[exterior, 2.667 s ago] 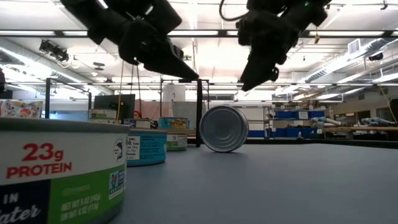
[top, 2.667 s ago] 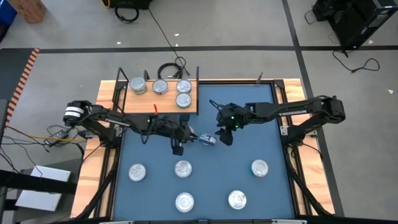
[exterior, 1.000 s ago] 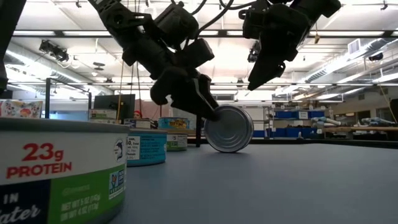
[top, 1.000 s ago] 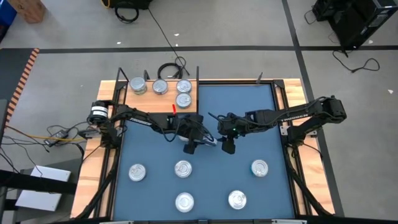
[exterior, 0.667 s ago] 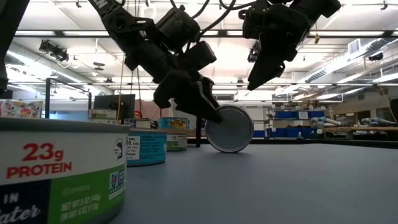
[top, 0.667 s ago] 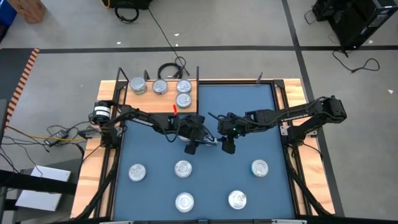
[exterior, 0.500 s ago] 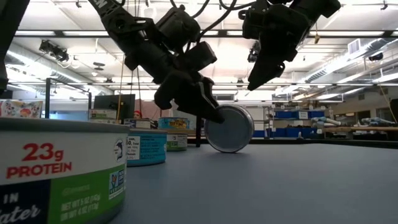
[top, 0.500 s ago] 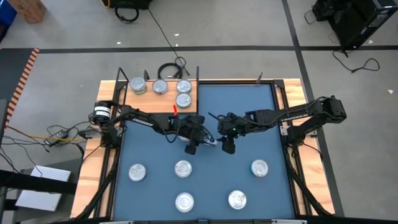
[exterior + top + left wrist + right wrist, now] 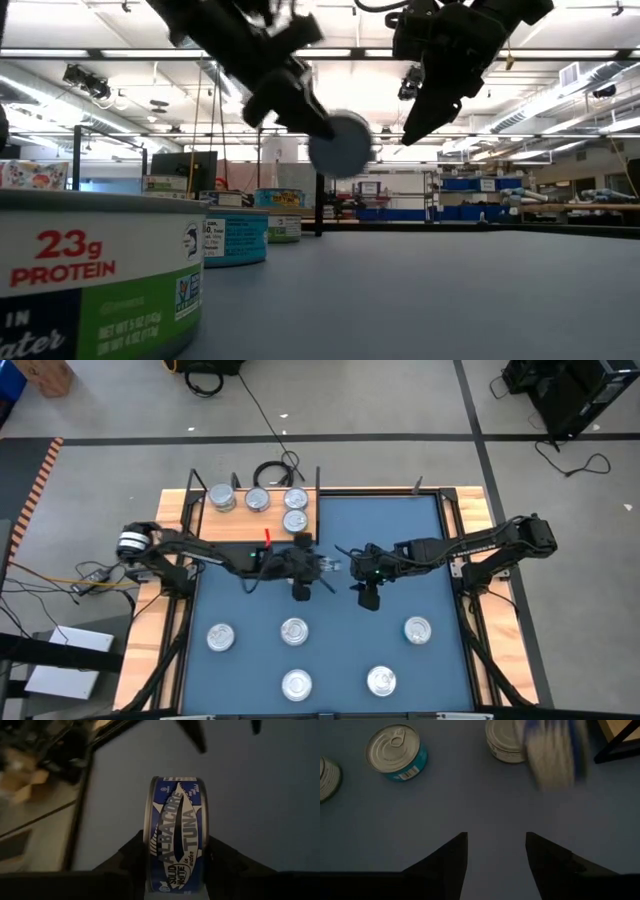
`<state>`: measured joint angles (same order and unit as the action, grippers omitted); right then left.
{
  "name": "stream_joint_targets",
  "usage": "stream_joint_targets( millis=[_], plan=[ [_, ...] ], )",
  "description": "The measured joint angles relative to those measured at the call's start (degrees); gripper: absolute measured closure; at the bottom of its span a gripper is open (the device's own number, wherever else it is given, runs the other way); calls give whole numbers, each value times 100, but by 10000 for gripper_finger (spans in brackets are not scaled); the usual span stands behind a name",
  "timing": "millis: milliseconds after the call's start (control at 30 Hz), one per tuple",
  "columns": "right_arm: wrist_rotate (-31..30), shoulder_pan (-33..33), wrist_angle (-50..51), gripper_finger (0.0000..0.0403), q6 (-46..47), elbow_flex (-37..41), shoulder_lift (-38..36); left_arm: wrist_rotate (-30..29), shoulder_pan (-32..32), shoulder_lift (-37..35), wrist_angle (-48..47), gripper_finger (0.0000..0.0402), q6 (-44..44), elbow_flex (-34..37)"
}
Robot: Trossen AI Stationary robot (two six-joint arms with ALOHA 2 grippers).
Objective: Stack canned seafood by type on shelf
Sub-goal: Stack the blue tuna can on top of the blue tuna can on the shelf
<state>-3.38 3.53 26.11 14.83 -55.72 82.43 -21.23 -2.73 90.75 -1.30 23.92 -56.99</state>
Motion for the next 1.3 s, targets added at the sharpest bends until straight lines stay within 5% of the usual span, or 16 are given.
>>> stream_joint_targets(
  millis=[333, 500, 833, 1300],
  plan=[
    [-164, 101, -52, 196, 21, 0, 0, -3120, -550, -849, -1949, 254, -854, 0],
    [-201, 123, -96, 196, 13, 2, 0, -3974, -246, -899, -2995, 254, -1656, 0],
    [-216, 122, -164, 196, 0, 2, 0, -3910, 1352, -865, -3141, 254, -2073, 351],
    [-323, 107, -205, 196, -2, 2, 0, -3103, 2967, -863, -1496, 254, -785, 634]
  ],
)
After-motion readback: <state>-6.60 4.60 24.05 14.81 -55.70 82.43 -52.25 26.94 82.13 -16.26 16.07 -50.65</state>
